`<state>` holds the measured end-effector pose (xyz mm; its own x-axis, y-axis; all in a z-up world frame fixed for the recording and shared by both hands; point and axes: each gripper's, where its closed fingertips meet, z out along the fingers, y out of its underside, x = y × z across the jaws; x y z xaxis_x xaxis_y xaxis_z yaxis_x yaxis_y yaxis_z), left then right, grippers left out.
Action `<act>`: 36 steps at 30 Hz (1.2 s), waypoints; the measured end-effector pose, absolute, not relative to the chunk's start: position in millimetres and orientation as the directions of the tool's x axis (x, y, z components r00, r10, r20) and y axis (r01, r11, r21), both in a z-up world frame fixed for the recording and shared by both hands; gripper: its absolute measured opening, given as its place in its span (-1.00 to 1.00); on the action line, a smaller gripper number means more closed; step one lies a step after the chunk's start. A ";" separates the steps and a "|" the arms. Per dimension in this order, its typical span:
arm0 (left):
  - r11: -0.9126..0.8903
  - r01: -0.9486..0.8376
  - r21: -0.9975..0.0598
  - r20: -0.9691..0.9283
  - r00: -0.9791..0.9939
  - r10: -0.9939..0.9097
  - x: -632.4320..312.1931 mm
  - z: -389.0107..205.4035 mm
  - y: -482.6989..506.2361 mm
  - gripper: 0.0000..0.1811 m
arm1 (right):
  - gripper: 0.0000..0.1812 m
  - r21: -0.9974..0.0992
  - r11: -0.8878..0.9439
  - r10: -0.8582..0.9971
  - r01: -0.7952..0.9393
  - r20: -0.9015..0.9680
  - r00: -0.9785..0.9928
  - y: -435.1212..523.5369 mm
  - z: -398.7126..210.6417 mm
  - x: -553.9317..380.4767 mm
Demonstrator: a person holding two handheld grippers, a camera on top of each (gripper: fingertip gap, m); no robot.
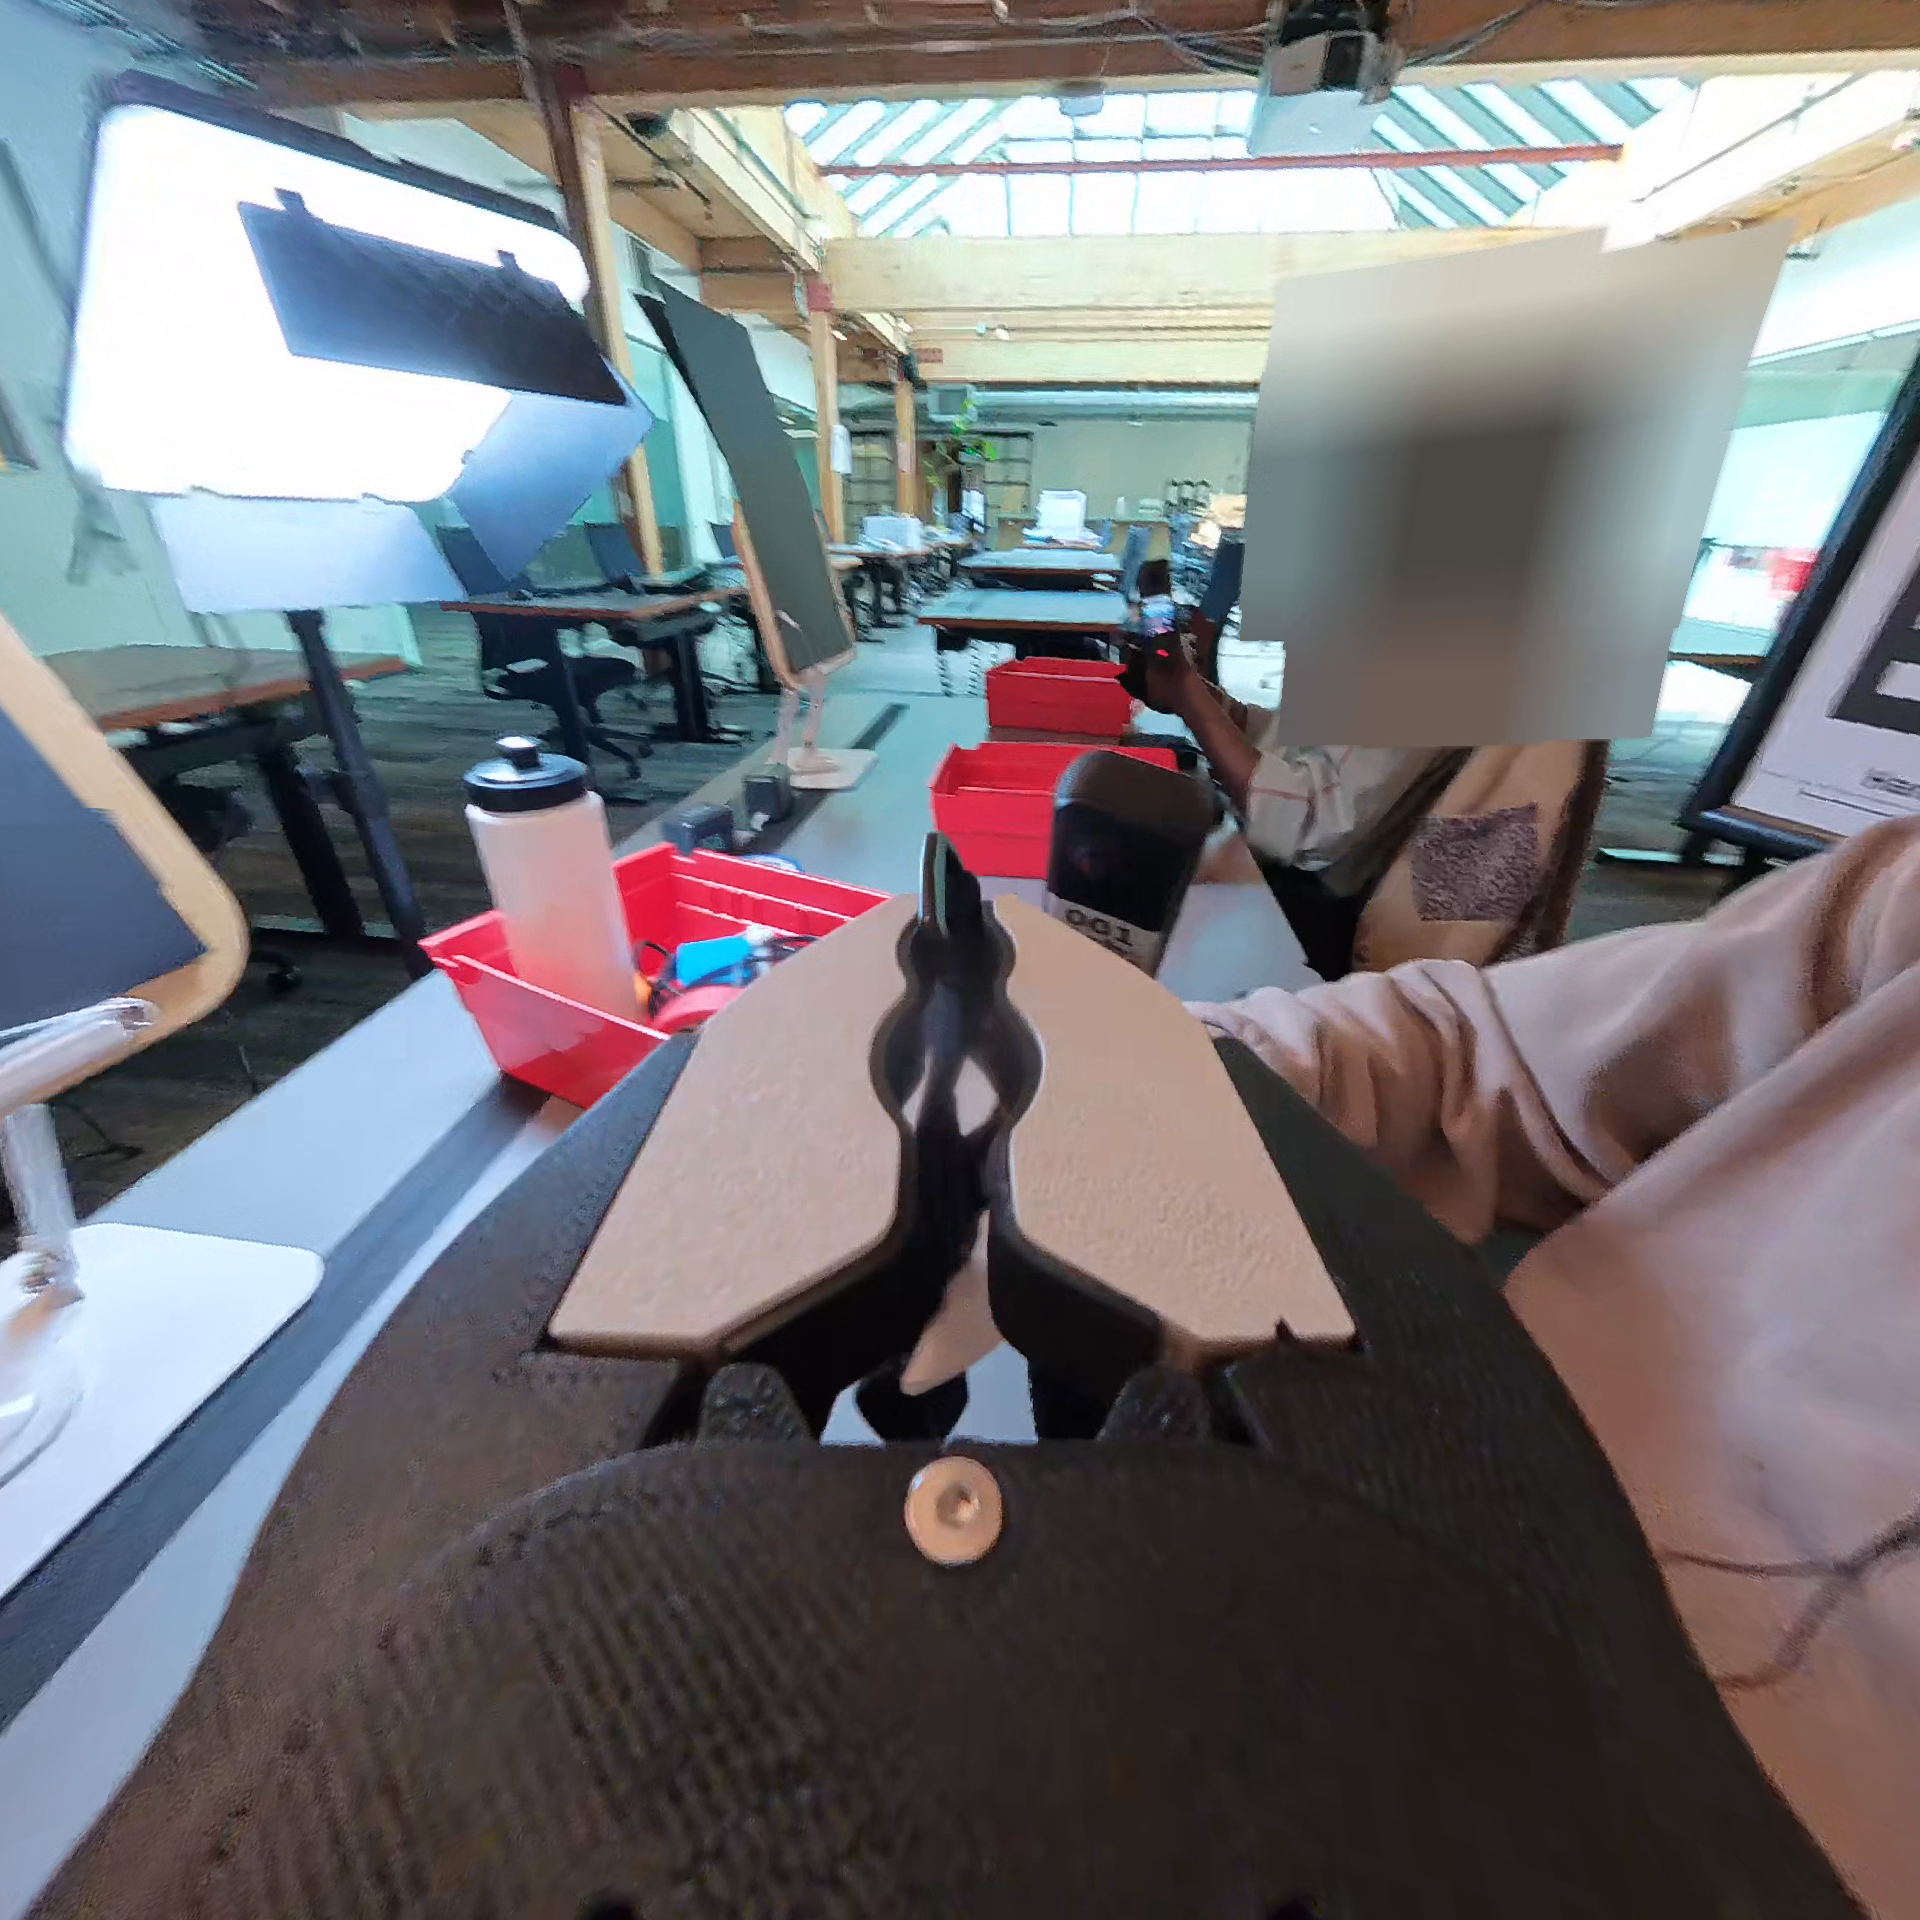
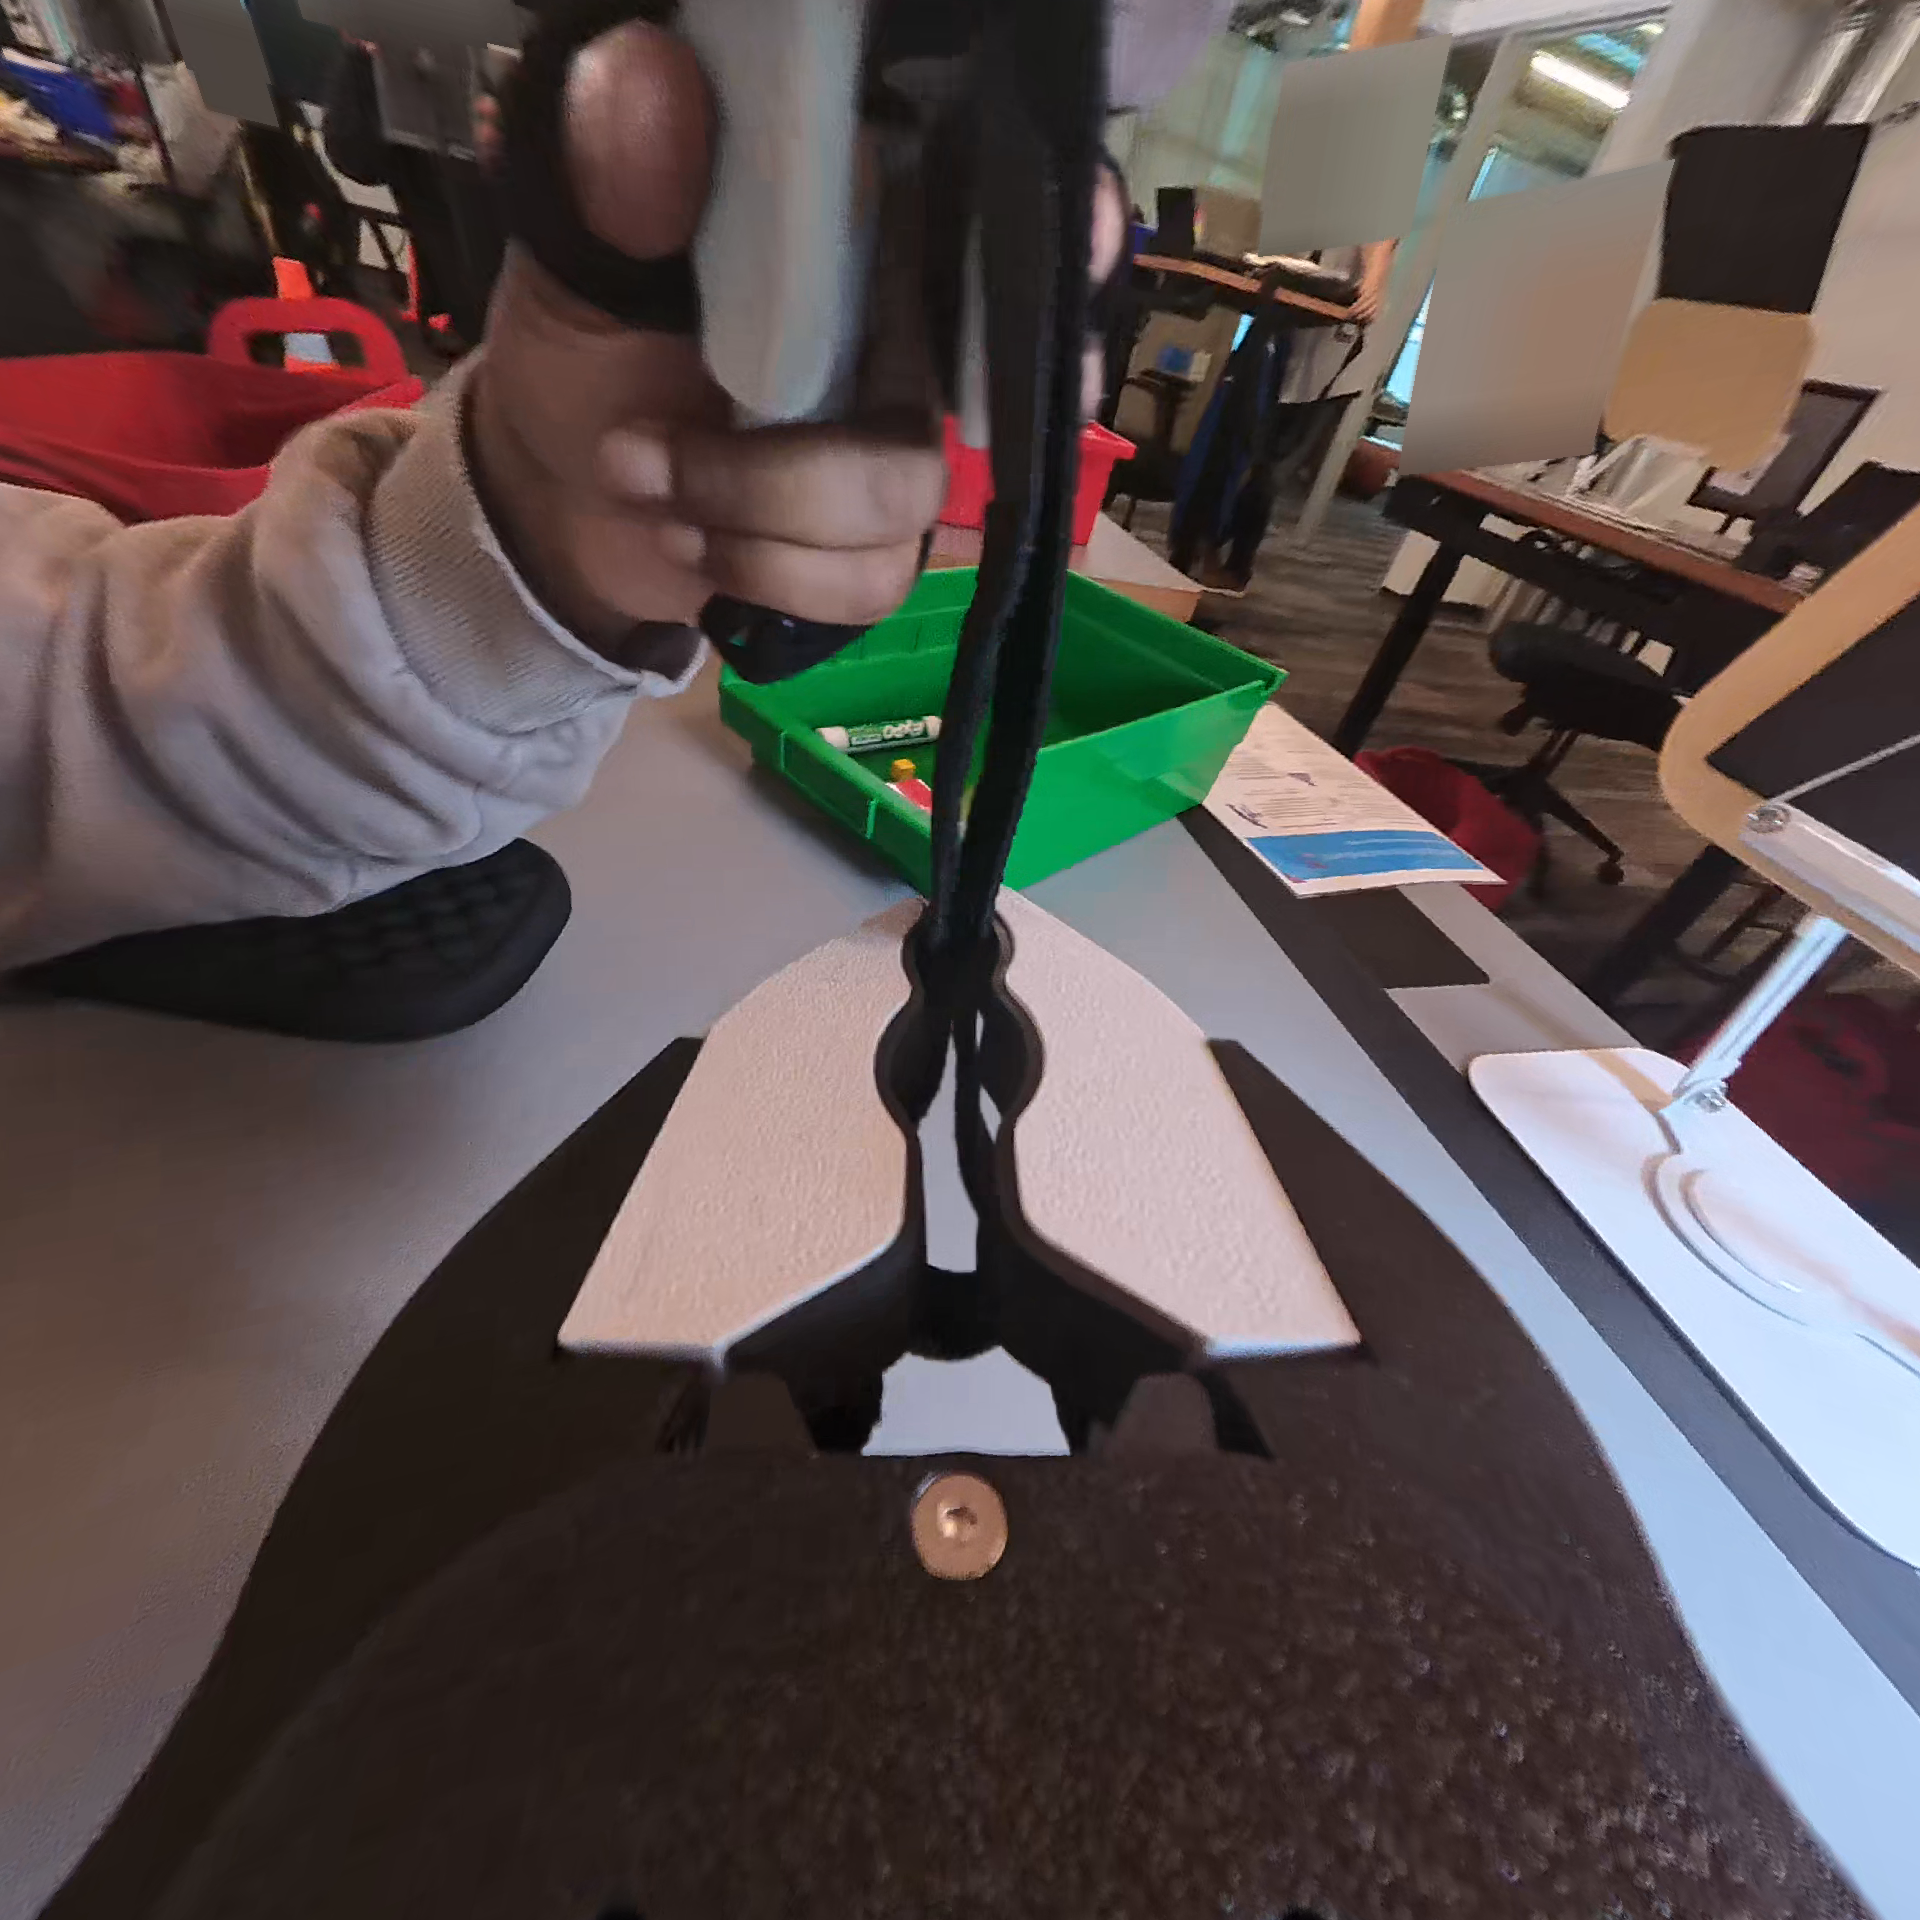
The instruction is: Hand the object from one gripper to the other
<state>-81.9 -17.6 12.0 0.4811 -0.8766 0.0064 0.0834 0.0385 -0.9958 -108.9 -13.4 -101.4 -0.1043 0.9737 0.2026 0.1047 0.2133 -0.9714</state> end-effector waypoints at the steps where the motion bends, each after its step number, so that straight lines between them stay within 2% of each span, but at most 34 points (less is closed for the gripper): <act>1: 0.077 0.100 -0.992 -0.016 0.507 -0.862 -85.4 15.5 -15.8 -0.89 | -0.95 -0.974 0.205 0.974 0.100 0.193 -0.117 -15.1 -97.4 -106.6; 3: 0.091 0.114 -0.989 -0.028 0.469 -0.883 -83.7 16.8 -20.6 -0.51 | -0.95 -0.989 0.136 0.979 0.062 0.125 -0.159 -18.5 -83.2 -99.4; 5: 0.014 0.066 -0.998 0.012 0.378 -0.926 -77.0 3.0 -24.8 -0.29 | -0.95 -0.998 0.056 0.980 -0.005 0.055 -0.193 -18.9 -64.9 -90.3; 9: -0.091 -0.089 -0.992 0.064 0.264 -0.962 -69.4 -50.1 -19.8 -0.22 | -0.95 -0.985 -0.084 0.971 -0.149 -0.047 -0.235 -14.5 -27.5 -70.5; 14: -0.162 -0.083 -0.983 0.139 0.230 -0.963 -34.5 -74.6 -14.5 -0.33 | -0.95 -0.982 -0.080 0.970 -0.169 -0.038 -0.239 -14.9 -21.7 -66.3; 15: -0.143 -0.101 -0.985 0.108 0.286 -0.952 -33.2 -79.1 -6.9 -0.52 | -0.95 -0.982 -0.083 0.968 -0.170 -0.039 -0.246 -16.2 -21.0 -66.0; 16: -0.130 -0.105 -0.986 0.088 0.333 -0.939 -35.2 -80.8 0.0 -0.79 | -0.95 -0.981 -0.080 0.970 -0.175 -0.036 -0.241 -16.0 -19.3 -65.5; 19: -0.212 -0.052 -0.976 0.194 0.235 -0.952 -33.4 -75.5 -9.6 -0.93 | -0.95 -0.978 -0.032 0.982 -0.204 0.007 -0.187 -11.2 -12.7 -62.2; 22: -0.159 -0.088 -0.983 0.132 0.252 -0.959 -32.9 -73.5 -11.3 -0.95 | -0.90 -0.977 0.004 0.992 -0.211 0.031 -0.124 -1.2 -10.0 -58.4; 26: -0.153 -0.098 -0.983 0.104 0.388 -0.916 -58.7 -63.4 5.2 -0.95 | -0.55 -0.961 -0.075 0.994 -0.265 -0.052 -0.094 24.1 5.8 -39.3; 28: -0.140 -0.200 -0.970 0.021 0.502 -0.865 -81.9 -68.8 18.1 -0.95 | -0.49 -0.962 -0.058 0.998 -0.265 -0.054 -0.025 44.5 8.7 -26.3; 32: -0.202 -0.478 -0.855 -0.186 0.646 -0.741 -127.7 -92.5 34.6 -0.95 | -0.47 -0.969 0.126 0.980 -0.214 0.088 0.177 71.7 22.2 4.9; 34: -0.251 -0.631 -0.734 -0.330 0.655 -0.679 -150.6 -108.9 40.0 -0.95 | -0.49 -0.956 0.282 0.935 -0.083 0.254 0.249 69.1 22.4 11.4; 36: -0.285 -0.734 -0.616 -0.443 0.622 -0.646 -162.7 -121.7 41.8 -0.95 | -0.50 -0.895 0.427 0.863 0.130 0.446 0.237 58.8 7.0 6.2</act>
<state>-162.7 41.8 -121.7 0.6223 -0.6457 -0.4426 -0.7341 -0.2851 -0.6162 6.2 58.8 7.0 0.2370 0.8631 0.4460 0.1305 0.4266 -0.8950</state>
